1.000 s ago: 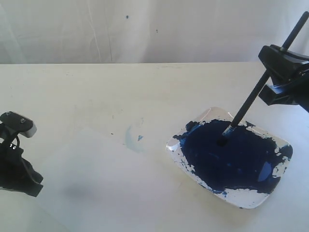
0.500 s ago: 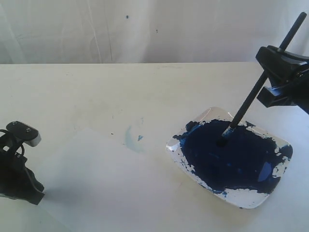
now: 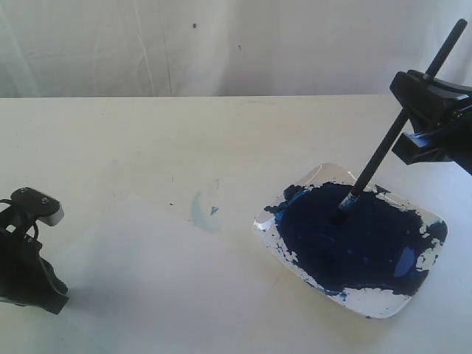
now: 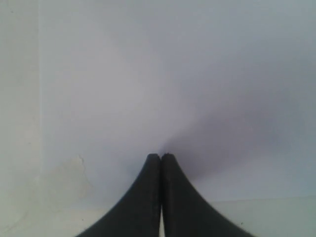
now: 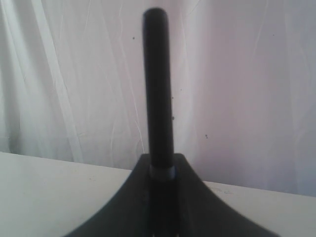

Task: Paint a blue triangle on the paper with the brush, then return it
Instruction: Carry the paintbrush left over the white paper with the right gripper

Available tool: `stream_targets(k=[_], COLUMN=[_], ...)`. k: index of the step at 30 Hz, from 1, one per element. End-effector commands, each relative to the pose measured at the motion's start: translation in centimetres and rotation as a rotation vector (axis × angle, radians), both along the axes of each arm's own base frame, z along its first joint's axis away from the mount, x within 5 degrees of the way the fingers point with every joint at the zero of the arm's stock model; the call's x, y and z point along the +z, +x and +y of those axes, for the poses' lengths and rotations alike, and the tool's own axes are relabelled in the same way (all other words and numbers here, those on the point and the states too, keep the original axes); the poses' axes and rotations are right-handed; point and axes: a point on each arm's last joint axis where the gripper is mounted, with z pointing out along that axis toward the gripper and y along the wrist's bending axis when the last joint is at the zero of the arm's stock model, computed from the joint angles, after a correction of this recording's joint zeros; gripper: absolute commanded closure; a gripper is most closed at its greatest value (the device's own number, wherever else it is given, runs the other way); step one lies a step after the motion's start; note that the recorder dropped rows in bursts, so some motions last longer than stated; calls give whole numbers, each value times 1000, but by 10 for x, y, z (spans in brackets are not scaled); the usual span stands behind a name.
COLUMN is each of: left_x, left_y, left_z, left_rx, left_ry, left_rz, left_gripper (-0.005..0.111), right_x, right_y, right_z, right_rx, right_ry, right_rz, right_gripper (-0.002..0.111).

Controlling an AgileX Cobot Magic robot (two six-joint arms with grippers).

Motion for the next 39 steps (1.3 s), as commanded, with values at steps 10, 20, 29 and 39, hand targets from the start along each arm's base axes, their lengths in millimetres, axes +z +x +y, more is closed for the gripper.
stream_targets(k=[10,20,29,39], left_x=[-1,-1,-1,-1], left_y=[-3,-3,-3,-3], left_z=[-1,-1,-1,-1], left_rx=[2,2,2,2], left_ry=[-10,-10,-10,-10], left_rz=[17,17,17,17], left_gripper=[107,107,107,107], right_x=[7,16,41,35], right_y=[-5,-6,-13,-10], right_z=[6,19,68,142], right_rx=[91,168,366,580], right_ry=[-39,-49,-66,0], right_rz=[-90,-138,-207,-155], right_gripper=[108,108,108,108])
